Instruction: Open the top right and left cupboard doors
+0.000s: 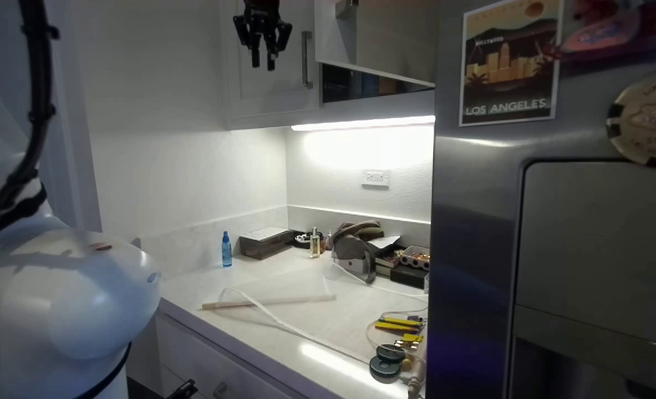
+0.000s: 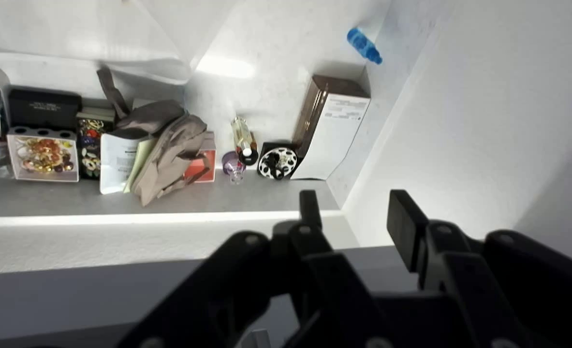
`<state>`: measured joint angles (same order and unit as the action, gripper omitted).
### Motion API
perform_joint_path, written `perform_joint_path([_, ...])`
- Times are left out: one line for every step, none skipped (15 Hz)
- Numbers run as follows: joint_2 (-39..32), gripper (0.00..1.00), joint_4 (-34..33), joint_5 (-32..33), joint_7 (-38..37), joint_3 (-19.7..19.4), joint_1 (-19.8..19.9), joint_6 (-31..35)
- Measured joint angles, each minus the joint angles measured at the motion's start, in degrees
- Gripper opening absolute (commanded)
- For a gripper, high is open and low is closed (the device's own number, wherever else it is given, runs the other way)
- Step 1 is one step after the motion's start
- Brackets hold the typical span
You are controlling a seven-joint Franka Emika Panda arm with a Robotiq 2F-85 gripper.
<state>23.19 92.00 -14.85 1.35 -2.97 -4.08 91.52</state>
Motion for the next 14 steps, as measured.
perform_joint_path([-0.3,0.17,-0.8,0.1,0.0,0.3,0.0,-2.2])
perform_joint_path([-0.7,0.17,-1.5,0.2,0.0,0.6,0.0,-4.0])
perform_joint_path([-1.0,0.17,-2.1,0.7,0.0,1.1,0.0,-5.2])
perform_joint_path([-1.4,0.67,-2.6,1.6,0.0,1.6,0.0,-6.0])
perform_joint_path([-1.7,0.69,-3.0,3.0,0.0,2.3,0.0,-6.4])
perform_joint_path([-2.0,0.74,-3.3,4.9,-0.2,3.2,0.0,-6.5])
perform_joint_path([-2.3,0.82,-3.5,7.3,-0.6,4.2,0.1,-6.4])
perform_joint_path([-2.5,0.89,-3.6,10.0,-1.0,5.5,0.1,-5.8])
perform_joint_path([-2.8,0.97,-3.6,12.4,-1.6,6.8,0.1,-4.3])
perform_joint_path([-3.0,1.00,-3.6,14.7,-1.9,8.0,0.1,-2.3])
perform_joint_path([-3.2,1.00,-3.5,16.9,-2.4,9.2,0.1,0.3])
perform_joint_path([-3.4,1.00,-3.3,19.0,-3.3,10.2,0.1,3.2])
perform_joint_path([-3.4,1.00,-2.8,21.1,-4.3,11.1,0.1,6.1])
perform_joint_path([-3.4,1.00,-2.3,23.1,-5.5,11.8,0.1,9.0])
